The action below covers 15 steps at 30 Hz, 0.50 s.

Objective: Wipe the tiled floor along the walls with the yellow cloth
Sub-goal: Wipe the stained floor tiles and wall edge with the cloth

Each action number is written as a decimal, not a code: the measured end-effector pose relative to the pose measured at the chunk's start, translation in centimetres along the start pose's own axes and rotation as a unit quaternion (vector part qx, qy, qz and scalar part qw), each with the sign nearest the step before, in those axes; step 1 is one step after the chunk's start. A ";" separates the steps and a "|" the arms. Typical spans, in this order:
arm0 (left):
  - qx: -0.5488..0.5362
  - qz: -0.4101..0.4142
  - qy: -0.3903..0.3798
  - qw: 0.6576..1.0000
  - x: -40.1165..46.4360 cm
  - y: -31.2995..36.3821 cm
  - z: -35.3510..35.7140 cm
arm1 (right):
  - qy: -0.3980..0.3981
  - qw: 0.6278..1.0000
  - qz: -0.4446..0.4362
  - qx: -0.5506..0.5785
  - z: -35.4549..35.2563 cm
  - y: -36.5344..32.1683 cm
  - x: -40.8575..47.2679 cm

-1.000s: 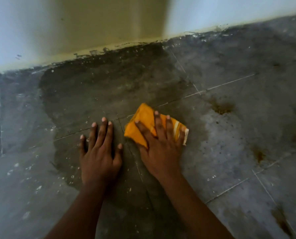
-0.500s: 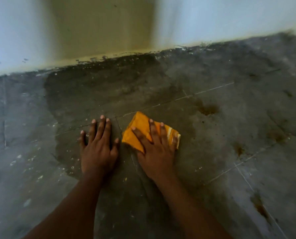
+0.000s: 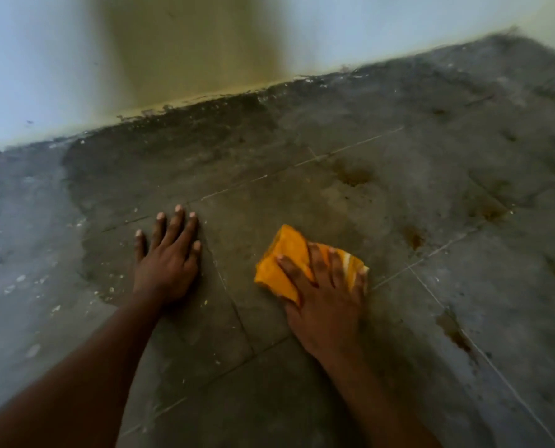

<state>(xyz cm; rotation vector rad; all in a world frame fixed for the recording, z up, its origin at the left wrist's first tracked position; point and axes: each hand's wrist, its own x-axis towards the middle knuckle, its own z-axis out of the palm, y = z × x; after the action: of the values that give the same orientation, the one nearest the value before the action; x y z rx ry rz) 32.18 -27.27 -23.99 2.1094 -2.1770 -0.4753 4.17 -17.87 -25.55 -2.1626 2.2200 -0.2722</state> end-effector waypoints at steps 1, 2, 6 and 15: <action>0.003 0.014 -0.008 1.000 -0.6 1.0 0.4 | 0.002 1.000 0.019 0.003 -0.2 1.7 -0.9; 0.006 0.034 -0.012 0.999 -1.1 2.1 0.9 | 0.006 0.999 0.053 0.000 -0.4 3.1 -0.6; -0.015 0.073 -0.010 0.997 -3.2 7.4 3.6 | 0.002 0.987 0.159 0.012 -0.2 3.6 4.5; -0.029 0.074 -0.007 0.997 -4.5 10.5 4.6 | -0.032 0.997 0.047 -0.046 -2.0 10.6 -4.5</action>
<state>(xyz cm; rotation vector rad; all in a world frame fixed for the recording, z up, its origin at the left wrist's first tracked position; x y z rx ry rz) 21.10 -22.00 -24.84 1.9053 -2.2753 -0.5339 -6.46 -12.96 -25.55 -2.0701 2.3351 -0.0973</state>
